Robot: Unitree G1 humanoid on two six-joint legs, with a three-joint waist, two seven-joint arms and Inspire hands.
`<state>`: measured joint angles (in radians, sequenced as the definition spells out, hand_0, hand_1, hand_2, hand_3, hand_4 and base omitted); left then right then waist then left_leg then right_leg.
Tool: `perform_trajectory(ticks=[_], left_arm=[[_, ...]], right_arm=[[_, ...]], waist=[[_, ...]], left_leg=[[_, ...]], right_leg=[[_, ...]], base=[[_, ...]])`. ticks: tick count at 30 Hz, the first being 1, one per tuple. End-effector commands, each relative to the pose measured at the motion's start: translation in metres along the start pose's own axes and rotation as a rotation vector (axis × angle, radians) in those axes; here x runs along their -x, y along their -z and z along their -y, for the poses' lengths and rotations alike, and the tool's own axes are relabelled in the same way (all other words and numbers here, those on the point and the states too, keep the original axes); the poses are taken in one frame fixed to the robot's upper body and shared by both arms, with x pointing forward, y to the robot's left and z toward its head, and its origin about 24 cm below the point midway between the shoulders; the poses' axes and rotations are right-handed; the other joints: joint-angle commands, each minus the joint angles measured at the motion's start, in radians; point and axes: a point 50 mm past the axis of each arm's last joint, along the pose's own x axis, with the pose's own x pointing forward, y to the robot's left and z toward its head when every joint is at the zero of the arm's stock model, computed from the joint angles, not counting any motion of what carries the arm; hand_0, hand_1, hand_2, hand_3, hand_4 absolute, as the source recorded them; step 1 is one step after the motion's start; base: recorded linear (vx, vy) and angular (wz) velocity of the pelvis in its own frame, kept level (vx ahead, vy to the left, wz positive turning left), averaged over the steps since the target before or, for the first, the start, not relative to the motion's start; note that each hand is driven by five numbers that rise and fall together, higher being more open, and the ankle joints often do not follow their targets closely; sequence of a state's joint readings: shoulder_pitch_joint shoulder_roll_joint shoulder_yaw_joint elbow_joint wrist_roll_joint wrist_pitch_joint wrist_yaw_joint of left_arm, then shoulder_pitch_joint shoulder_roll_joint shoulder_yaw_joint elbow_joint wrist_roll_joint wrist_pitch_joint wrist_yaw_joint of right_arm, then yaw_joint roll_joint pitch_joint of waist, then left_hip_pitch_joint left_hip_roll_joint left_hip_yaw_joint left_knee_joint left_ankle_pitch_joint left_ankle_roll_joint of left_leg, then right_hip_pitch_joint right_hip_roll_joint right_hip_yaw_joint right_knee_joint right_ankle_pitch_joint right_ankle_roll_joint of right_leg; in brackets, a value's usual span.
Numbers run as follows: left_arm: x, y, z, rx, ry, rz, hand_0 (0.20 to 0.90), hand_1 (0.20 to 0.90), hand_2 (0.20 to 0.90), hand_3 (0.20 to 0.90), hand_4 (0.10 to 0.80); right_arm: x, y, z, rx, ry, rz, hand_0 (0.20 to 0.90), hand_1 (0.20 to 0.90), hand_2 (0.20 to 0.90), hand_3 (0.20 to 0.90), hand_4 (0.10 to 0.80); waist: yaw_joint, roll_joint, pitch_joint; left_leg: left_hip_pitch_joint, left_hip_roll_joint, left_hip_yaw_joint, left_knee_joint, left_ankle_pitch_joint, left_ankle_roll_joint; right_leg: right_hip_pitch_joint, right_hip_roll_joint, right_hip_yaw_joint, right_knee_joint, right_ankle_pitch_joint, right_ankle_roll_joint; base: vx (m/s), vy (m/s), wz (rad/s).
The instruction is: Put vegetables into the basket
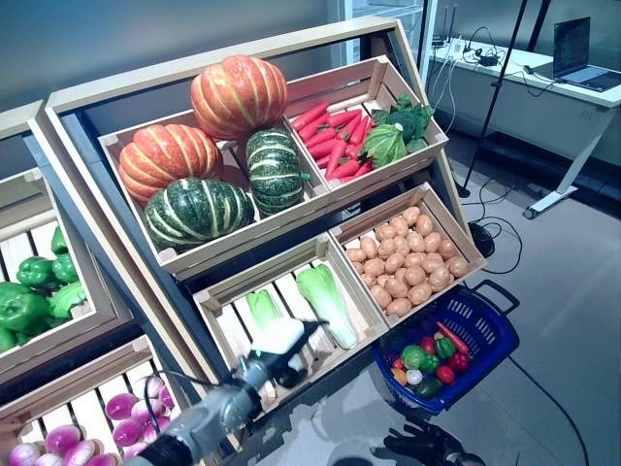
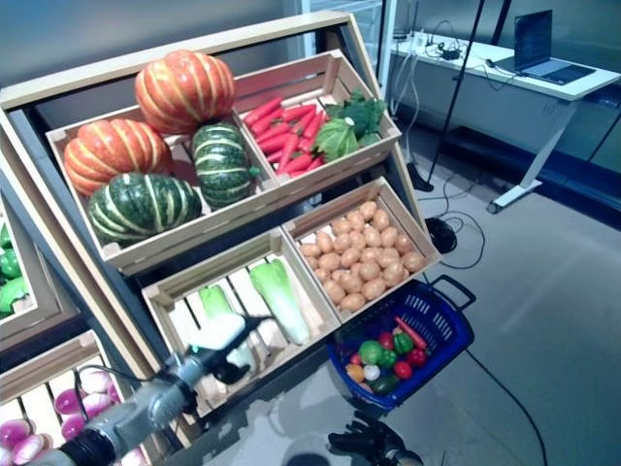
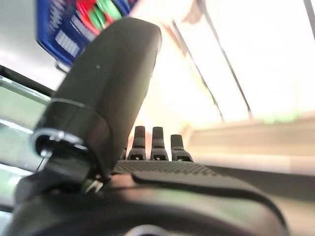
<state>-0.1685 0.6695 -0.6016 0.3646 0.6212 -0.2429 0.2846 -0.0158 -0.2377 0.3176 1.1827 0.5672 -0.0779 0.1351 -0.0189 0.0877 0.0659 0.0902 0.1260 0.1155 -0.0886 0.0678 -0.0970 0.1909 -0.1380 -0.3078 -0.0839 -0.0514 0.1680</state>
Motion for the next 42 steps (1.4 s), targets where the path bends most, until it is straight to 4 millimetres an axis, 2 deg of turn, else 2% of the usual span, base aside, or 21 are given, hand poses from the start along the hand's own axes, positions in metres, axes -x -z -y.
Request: perform_trajectory(ticks=[1,2,6,12,15,16,17,24,26,29,30,33,35,42], left_arm=[[-0.021,0.007,-0.072,-0.186,-0.207,0.059,0.9,0.9,0.9,0.9,0.8],[-0.022,0.01,-0.087,-0.231,-0.247,0.064,0.9,0.9,0.9,0.9,0.8],[-0.02,0.026,-0.109,-0.397,-0.355,0.051,0.9,0.9,0.9,0.9,0.8],[-0.014,0.049,-0.098,-0.527,-0.313,-0.015,0.9,0.9,0.9,0.9,0.8],[-0.015,0.059,-0.102,-0.593,-0.304,-0.044,0.9,0.9,0.9,0.9,0.8],[-0.017,0.065,-0.11,-0.631,-0.326,-0.065,0.9,0.9,0.9,0.9,0.8],[-0.018,0.069,-0.117,-0.653,-0.344,-0.081,0.9,0.9,0.9,0.9,0.8],[-0.017,0.083,-0.158,-0.747,-0.425,-0.178,0.9,0.9,0.9,0.9,0.8],[-0.02,0.084,-0.176,-0.782,-0.459,-0.207,0.9,0.9,0.9,0.9,0.8],[-0.021,0.085,-0.199,-0.821,-0.503,-0.229,0.9,0.9,0.9,0.9,0.8],[-0.022,0.083,-0.213,-0.847,-0.533,-0.229,0.9,0.9,0.9,0.9,0.8],[-0.019,0.081,-0.233,-0.892,-0.59,-0.245,0.9,0.9,0.9,0.9,0.8],[-0.014,0.086,-0.243,-0.916,-0.608,-0.3,0.9,0.9,0.9,0.9,0.8],[-0.006,0.085,-0.279,-0.975,-0.747,-0.341,0.9,0.9,0.9,0.9,0.8]], right_arm=[[-0.006,-0.034,-0.017,-0.013,-0.031,0.175,0.9,0.9,0.9,0.9,0.8],[-0.005,-0.038,-0.015,-0.006,-0.023,0.201,0.9,0.9,0.9,0.9,0.8],[-0.002,-0.055,-0.011,0.04,-0.009,0.286,0.9,0.9,0.9,0.9,0.8],[0.004,-0.085,-0.006,0.045,-0.023,0.401,0.9,0.9,0.9,0.9,0.8],[0.009,-0.111,-0.006,0.042,-0.038,0.479,0.9,0.9,0.9,0.9,0.8],[0.013,-0.133,-0.007,0.05,-0.056,0.544,0.9,0.9,0.9,0.9,0.8],[0.016,-0.144,-0.007,0.058,-0.062,0.578,0.9,0.9,0.9,0.9,0.8],[0.03,-0.188,-0.007,0.091,-0.082,0.692,0.9,0.9,0.9,0.9,0.8],[0.037,-0.209,-0.008,0.088,-0.095,0.739,0.9,0.9,0.9,0.9,0.8],[0.045,-0.229,-0.006,0.093,-0.11,0.788,0.9,0.9,0.9,0.9,0.8],[0.05,-0.236,-0.004,0.098,-0.114,0.808,0.9,0.9,0.9,0.9,0.8],[0.058,-0.245,0.005,0.1,-0.102,0.83,0.9,0.9,0.9,0.9,0.8],[0.061,-0.248,0.014,0.073,-0.096,0.836,0.9,0.9,0.9,0.9,0.8],[0.067,-0.256,0.032,0.067,-0.059,0.832,0.9,0.9,0.9,0.9,0.8]], waist=[[0.013,-0.032,-0.011],[0.012,-0.034,-0.015],[-0.002,-0.042,-0.019],[-0.017,-0.051,0.0],[-0.024,-0.053,0.035],[-0.029,-0.053,0.076],[-0.031,-0.053,0.104],[-0.049,-0.06,0.212],[-0.052,-0.062,0.245],[-0.057,-0.067,0.277],[-0.06,-0.069,0.286],[-0.069,-0.069,0.298],[-0.075,-0.064,0.303],[-0.093,-0.06,0.315]], left_leg=[[-0.016,-0.037,0.008,0.001,-0.034,0.018],[-0.016,-0.038,0.007,0.001,-0.036,0.018],[-0.008,-0.035,0.01,0.001,-0.038,0.018],[0.002,-0.029,0.026,0.038,-0.05,0.024],[-0.05,-0.024,0.029,0.132,-0.075,0.028],[-0.113,-0.015,0.029,0.221,-0.095,0.029],[-0.159,-0.008,0.025,0.281,-0.107,0.026],[-0.364,0.029,0.033,0.533,-0.177,0.025],[-0.432,0.028,0.025,0.599,-0.196,0.029],[-0.509,0.036,0.019,0.693,-0.234,0.038],[-0.547,0.044,0.019,0.737,-0.252,0.043],[-0.609,0.054,0.014,0.808,-0.279,0.04],[-0.645,0.061,0.01,0.853,-0.296,0.037],[-0.723,0.072,-0.002,0.951,-0.332,0.028]], right_leg=[[-0.063,0.004,0.074,0.007,0.074,-0.048],[-0.063,0.004,0.072,0.006,0.075,-0.047],[-0.065,0.001,0.072,0.011,0.078,-0.044],[-0.085,-0.002,0.094,0.071,0.054,-0.048],[-0.144,-0.004,0.106,0.175,0.012,-0.064],[-0.215,-0.006,0.115,0.275,-0.023,-0.075],[-0.26,-0.011,0.125,0.337,-0.041,-0.081],[-0.457,-0.045,0.156,0.593,-0.121,-0.11],[-0.522,-0.061,0.165,0.663,-0.135,-0.116],[-0.604,-0.085,0.181,0.766,-0.164,-0.121],[-0.644,-0.097,0.182,0.811,-0.175,-0.124],[-0.711,-0.116,0.191,0.887,-0.196,-0.126],[-0.752,-0.128,0.199,0.938,-0.214,-0.126],[-0.836,-0.141,0.226,1.036,-0.251,-0.129]], base=[[0.07,-0.032,0.09],[0.068,-0.029,0.03],[0.072,-0.023,0.01],[0.064,0.023,0.0],[-0.087,0.065,-0.11],[-0.266,0.115,-0.13],[-0.287,0.111,-0.05],[-0.202,0.082,0.0],[-0.226,0.101,0.01],[-0.172,0.083,0.0],[-0.142,0.062,0.05],[-0.094,0.064,0.04],[-0.047,0.072,-0.04],[-0.004,0.05,-0.04]])
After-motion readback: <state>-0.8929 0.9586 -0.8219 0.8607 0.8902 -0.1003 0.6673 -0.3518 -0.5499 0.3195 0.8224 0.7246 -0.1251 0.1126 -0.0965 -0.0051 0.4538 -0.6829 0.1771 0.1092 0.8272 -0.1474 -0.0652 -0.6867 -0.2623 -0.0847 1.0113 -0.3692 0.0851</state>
